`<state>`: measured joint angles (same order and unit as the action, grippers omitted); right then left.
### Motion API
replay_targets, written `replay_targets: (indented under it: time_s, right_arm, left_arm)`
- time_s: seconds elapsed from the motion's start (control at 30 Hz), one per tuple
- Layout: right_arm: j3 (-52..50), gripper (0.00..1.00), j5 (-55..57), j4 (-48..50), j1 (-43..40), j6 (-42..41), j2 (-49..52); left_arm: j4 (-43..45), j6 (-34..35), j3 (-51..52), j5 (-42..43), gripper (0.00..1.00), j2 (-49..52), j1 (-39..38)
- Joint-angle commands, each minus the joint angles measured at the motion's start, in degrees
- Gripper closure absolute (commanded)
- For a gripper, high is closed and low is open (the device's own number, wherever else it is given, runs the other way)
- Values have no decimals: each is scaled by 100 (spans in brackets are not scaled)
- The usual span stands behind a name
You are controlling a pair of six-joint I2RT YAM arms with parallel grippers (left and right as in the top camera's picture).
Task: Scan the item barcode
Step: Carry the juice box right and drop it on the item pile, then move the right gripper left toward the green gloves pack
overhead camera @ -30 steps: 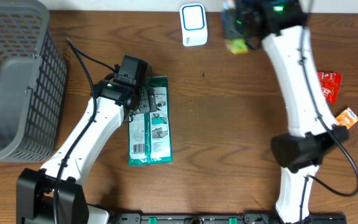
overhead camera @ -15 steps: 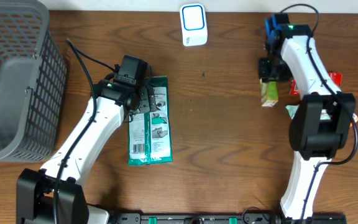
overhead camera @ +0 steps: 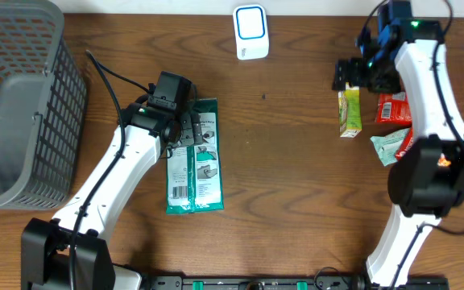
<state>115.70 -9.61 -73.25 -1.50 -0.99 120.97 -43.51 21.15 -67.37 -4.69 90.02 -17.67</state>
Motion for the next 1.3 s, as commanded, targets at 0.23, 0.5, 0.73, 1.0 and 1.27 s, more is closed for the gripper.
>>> replay_targets:
  time_s: [0.23, 0.5, 0.73, 1.0, 1.27]
  right_arm:
    - [-883, 98, -181, 1093, 745, -376, -133]
    - [-2538, 99, 1947, 3126, 957, -994, -116]
    - [-3237, 99, 2597, 3512, 564, -1211, -116]
    - [-3399, 99, 2979, 3003, -476, -1130, -116]
    - [-3397, 98, 2435, 2837, -1202, -1049, -116]
  left_arm:
    - [-15, 11, -33, -52, 7, 24, 24]
    - [-15, 11, -33, -52, 7, 24, 24]
    - [-15, 11, -33, -52, 7, 24, 24]
    - [-15, 11, -33, -50, 7, 24, 24]
    - [-15, 11, -33, -52, 7, 24, 24]
